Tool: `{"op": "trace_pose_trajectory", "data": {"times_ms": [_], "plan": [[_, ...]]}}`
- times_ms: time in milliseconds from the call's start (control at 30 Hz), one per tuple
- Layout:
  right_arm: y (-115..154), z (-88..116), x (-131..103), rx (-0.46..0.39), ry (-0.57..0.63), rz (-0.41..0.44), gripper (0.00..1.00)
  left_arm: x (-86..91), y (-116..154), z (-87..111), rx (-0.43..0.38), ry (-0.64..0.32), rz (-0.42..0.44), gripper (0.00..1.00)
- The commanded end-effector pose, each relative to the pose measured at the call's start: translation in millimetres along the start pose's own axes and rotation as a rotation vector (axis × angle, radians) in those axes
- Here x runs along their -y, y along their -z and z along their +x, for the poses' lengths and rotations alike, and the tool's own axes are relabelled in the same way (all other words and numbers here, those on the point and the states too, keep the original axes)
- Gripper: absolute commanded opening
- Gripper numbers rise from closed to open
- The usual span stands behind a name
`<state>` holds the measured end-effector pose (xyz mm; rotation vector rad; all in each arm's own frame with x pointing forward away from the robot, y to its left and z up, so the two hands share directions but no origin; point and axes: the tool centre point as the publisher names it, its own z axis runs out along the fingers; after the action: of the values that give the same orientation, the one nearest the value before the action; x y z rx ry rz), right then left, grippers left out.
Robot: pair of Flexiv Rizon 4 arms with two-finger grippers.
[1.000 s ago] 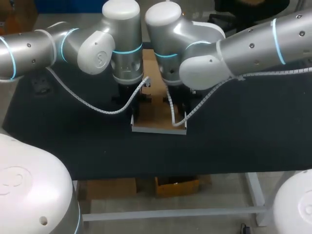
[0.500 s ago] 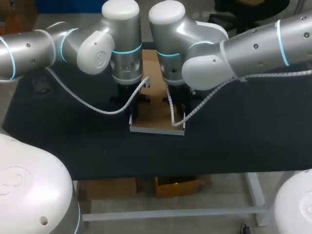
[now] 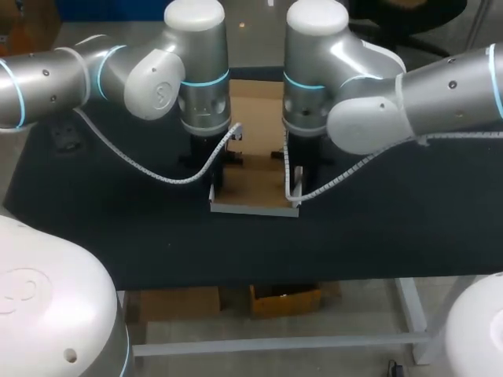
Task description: Assemble the packaging by folding the flat box into shape, placing the metal phone stand inside, and closing the box properly
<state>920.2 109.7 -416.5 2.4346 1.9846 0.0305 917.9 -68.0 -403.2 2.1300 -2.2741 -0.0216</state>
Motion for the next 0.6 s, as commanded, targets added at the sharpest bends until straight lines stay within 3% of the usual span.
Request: {"op": "trace_pose_trajectory", "data": {"times_ms": [33, 600], "plan": [[0.7, -5.3, 4.9, -0.050, -0.046, -0.082, 0.33, 0.0, 0.7, 0.2, 0.005, 0.001, 0.001, 0.00], [9.2, -8.1, 9.5, -0.176, -0.036, -0.093, 0.30, 0.0, 0.7, 0.2, 0.005, 0.001, 0.001, 0.00]]}}
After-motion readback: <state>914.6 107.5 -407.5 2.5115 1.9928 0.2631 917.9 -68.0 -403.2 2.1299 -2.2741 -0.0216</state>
